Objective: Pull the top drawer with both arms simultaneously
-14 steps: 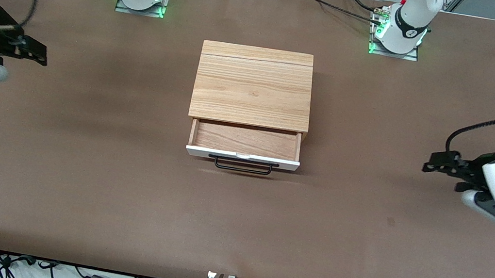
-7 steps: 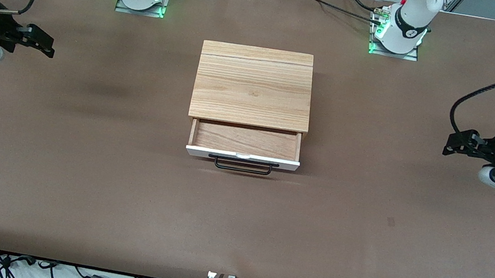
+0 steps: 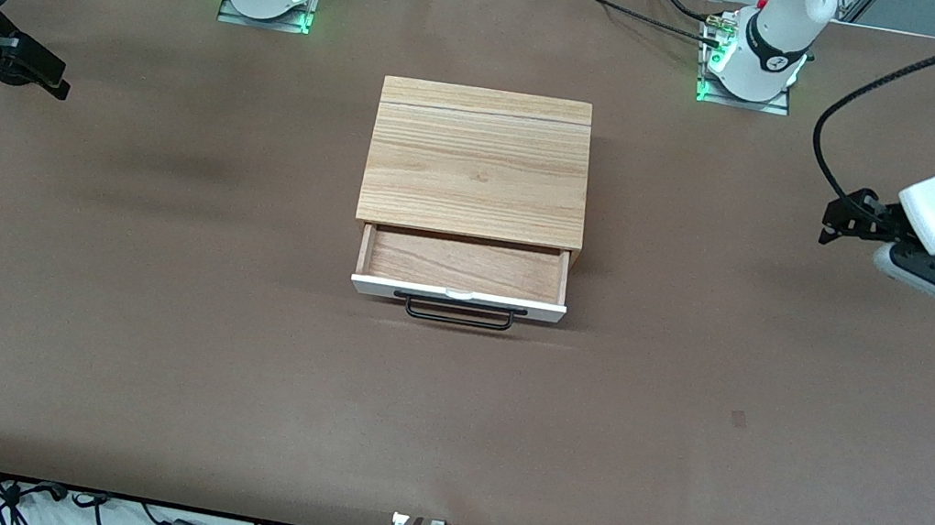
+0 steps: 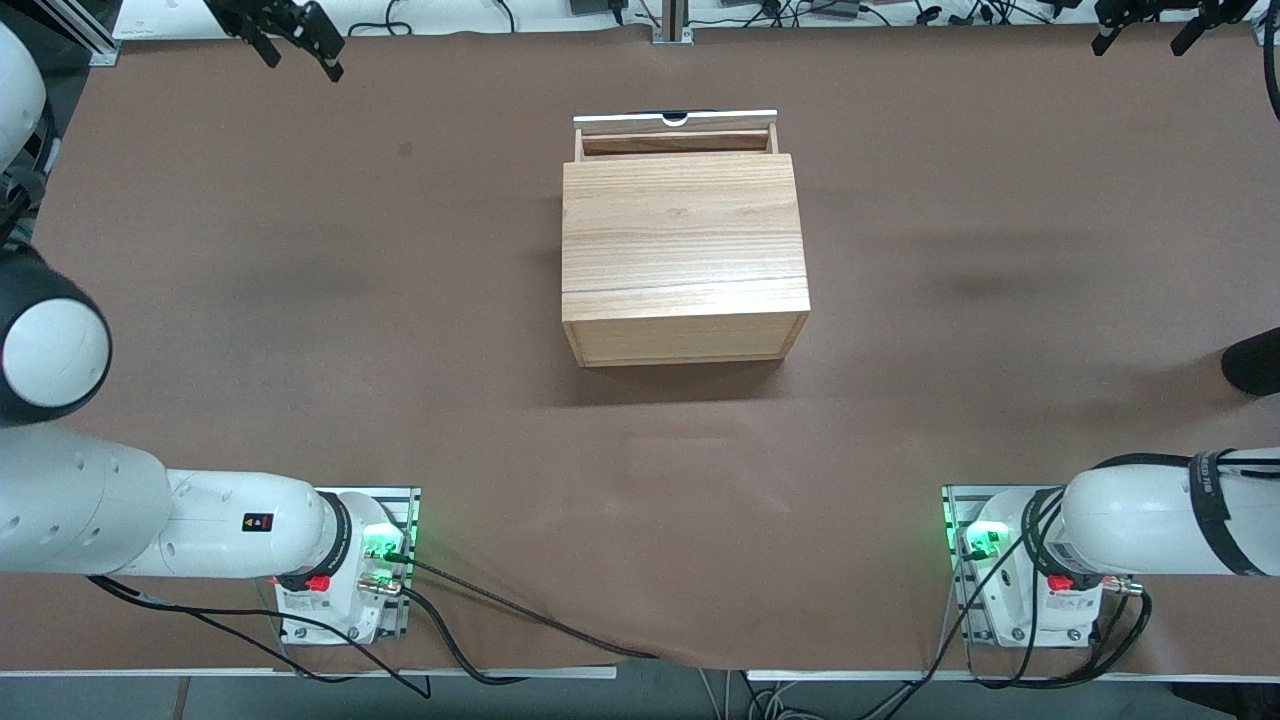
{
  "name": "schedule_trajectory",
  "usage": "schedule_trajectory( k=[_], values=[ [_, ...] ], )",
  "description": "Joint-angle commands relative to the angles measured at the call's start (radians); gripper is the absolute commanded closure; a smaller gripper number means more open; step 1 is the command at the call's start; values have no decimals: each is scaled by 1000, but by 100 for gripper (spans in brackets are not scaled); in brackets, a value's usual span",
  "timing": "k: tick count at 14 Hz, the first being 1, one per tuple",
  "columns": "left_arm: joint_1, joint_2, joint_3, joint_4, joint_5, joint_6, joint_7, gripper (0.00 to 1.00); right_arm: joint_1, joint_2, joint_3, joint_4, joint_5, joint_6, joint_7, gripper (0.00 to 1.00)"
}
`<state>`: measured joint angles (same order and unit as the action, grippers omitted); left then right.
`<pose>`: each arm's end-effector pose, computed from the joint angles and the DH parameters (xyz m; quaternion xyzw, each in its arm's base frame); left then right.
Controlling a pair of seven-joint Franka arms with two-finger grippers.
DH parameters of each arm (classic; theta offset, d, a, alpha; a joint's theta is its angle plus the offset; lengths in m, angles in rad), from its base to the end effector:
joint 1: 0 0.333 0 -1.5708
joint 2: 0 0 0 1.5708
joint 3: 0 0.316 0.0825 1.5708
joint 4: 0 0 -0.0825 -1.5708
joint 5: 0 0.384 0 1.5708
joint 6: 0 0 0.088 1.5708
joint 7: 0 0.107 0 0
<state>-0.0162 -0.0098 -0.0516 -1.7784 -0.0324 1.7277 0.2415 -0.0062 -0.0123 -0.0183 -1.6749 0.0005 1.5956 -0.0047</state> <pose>0.5542 -0.0407 0.5448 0.9882 -0.1512 -0.0190 0.0174 0.5490 -0.0135 0.5843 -0.9994 0.0099 0.0335 0.0009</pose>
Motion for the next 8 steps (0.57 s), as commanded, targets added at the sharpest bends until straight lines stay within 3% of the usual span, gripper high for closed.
schedule_trajectory(
  k=[1, 8],
  values=[
    [4, -81, -5, -108, 26, 49, -10, 0, 9, 28, -5, 47, 12, -26, 8, 0],
    [7, -29, 1, -41, 25, 26, -11, 0, 22, 29, -3, 53, 18, -29, 15, 0]
  ],
)
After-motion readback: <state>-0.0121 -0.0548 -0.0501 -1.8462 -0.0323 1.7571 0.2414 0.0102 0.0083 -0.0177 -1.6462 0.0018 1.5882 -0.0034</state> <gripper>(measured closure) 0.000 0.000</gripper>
